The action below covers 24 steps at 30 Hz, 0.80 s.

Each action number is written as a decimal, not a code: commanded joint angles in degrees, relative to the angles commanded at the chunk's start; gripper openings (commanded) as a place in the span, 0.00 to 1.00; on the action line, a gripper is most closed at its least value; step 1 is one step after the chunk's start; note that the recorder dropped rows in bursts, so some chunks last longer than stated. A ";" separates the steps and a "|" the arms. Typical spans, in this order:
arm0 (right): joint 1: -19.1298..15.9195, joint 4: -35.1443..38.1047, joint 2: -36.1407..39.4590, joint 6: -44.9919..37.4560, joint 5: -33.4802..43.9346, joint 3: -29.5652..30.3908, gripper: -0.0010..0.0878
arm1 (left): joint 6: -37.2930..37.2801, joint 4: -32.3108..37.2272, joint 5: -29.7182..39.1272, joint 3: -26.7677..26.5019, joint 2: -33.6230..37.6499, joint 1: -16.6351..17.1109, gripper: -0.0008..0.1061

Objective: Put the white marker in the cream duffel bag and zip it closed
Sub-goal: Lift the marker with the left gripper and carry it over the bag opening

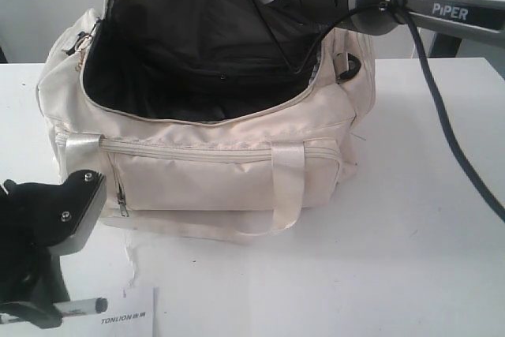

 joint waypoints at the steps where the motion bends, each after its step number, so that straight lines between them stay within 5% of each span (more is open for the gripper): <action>1: 0.00 0.00 0.00 0.00 0.00 0.00 0.01 | 1.37 -1.87 -1.35 0.00 -0.63 0.00 0.01; 24: 0.00 0.00 0.00 0.00 0.00 0.00 0.01 | 17.72 -46.65 -31.04 0.00 -5.26 0.00 0.01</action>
